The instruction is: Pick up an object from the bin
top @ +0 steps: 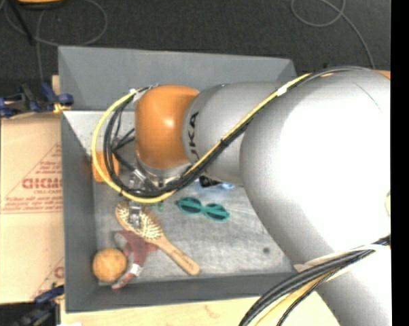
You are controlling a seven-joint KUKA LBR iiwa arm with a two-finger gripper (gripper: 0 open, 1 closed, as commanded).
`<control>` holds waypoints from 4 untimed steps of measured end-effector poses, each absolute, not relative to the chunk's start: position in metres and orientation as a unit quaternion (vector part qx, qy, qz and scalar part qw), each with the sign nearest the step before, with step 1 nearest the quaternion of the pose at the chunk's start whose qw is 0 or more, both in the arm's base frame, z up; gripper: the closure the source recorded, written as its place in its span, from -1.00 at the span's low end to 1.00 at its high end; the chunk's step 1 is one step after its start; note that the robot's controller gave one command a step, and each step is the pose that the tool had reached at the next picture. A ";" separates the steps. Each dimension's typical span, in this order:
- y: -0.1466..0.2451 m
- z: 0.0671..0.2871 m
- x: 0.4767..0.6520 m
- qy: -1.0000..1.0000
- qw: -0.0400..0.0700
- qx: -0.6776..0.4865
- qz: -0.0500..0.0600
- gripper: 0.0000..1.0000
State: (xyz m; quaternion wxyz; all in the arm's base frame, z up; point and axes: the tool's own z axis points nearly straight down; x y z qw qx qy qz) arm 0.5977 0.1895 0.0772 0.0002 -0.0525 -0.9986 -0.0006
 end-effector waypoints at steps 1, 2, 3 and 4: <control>0.184 0.114 0.593 -0.999 0.001 -0.051 0.000 1.00; 0.180 0.124 0.564 -0.993 -0.001 -0.122 0.000 1.00; 0.180 0.124 0.564 -0.992 -0.001 -0.122 -0.001 1.00; 0.176 0.182 0.560 -0.992 0.002 -0.124 0.000 1.00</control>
Offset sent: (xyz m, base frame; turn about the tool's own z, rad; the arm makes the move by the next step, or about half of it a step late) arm -0.0341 -0.0083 0.0464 0.1409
